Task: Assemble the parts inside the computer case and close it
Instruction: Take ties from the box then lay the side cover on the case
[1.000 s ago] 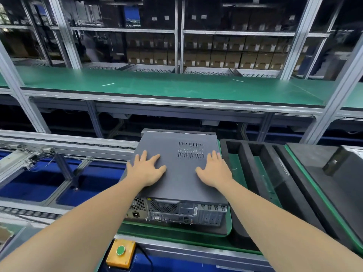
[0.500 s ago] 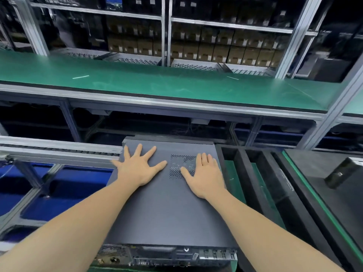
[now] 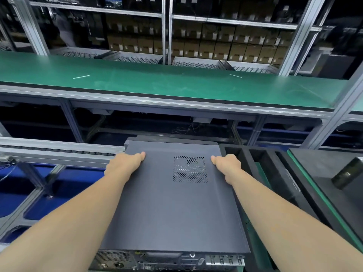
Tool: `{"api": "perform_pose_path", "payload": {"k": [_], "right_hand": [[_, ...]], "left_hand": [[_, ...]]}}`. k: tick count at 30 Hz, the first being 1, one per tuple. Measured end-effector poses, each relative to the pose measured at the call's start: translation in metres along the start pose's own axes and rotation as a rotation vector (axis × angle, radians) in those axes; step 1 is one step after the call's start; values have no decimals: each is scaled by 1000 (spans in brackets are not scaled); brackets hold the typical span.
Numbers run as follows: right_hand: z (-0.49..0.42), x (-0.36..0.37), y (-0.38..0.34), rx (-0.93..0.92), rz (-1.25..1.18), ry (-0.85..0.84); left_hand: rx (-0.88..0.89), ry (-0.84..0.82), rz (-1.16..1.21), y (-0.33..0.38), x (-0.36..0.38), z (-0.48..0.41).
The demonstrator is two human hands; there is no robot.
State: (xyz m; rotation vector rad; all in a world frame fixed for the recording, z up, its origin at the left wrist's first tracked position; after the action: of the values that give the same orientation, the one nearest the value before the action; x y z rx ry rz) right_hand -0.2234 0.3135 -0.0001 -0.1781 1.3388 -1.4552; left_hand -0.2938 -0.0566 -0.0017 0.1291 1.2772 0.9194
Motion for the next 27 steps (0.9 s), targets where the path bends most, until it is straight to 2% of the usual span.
{"api": "perform_pose_path", "payload": {"k": [4,8,11,14,16,24,26,27], "right_hand": [[-6,3,4,-3,78,105],[-4,1,7,7,26,142],[-3,3,9,-9,68,60],[-1,8,20,63,-93,-134],[0,8,24,87,-108,-173],[-3,9,19,51,-46,-19],[2,4,14,-12,-36,13],[9,2,12,-76,33,37]], "left_hand": [[14,40,-46,0,1,-1],[30,88,-51,0,0,-1],[54,104,-97,0,-1,3],[13,22,61,-7,1,4],[13,5,110,-8,0,3],[37,106,55,-10,1,-8],[112,155,49,-3,-2,-2],[204,192,15,1,-2,8]]}}
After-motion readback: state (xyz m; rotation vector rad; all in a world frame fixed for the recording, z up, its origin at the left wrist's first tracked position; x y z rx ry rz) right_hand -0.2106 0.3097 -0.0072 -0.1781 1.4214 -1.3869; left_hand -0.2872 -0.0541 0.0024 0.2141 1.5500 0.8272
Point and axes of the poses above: each hand's wrist, its own z-axis away from the middle knuckle, its own x-axis out of the palm, y = z × x, the point moved 6 cm from there along -z, towards the middle knuckle
